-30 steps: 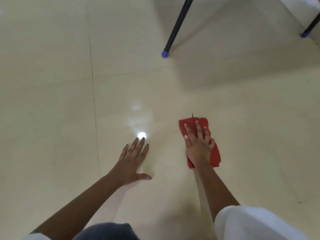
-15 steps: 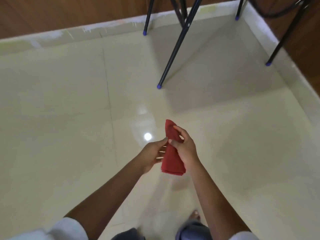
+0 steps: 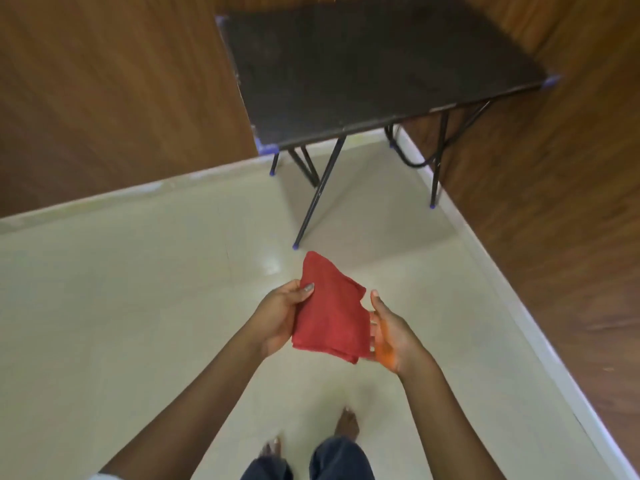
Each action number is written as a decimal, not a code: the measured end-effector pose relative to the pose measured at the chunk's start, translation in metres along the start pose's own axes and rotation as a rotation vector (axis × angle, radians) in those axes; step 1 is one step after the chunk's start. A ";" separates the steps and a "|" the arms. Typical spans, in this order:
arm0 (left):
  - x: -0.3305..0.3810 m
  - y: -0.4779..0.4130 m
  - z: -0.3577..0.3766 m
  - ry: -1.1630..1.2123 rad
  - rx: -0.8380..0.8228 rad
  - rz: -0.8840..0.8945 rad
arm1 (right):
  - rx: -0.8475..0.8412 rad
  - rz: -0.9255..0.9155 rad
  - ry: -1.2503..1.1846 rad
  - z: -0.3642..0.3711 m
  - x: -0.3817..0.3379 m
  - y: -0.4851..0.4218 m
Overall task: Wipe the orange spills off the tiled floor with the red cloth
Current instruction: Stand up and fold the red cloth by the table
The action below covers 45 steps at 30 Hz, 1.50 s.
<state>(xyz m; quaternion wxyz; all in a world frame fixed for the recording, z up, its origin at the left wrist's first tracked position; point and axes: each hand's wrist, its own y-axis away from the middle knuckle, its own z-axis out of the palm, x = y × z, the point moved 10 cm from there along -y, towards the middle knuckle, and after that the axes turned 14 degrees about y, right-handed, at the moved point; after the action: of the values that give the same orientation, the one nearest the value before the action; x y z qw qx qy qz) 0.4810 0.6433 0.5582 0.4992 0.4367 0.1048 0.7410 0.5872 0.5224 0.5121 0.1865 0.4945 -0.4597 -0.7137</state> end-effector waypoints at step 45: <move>0.357 -0.146 0.131 -0.278 -0.249 0.529 | 0.174 -0.828 0.208 0.020 -0.475 -0.011</move>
<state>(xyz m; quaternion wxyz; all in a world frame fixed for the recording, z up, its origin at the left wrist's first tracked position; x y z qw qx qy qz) 0.6311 0.9733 0.7436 0.3485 0.4814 -0.1732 0.7854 0.7815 0.8791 0.7585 -0.1126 0.7204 -0.2596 -0.6332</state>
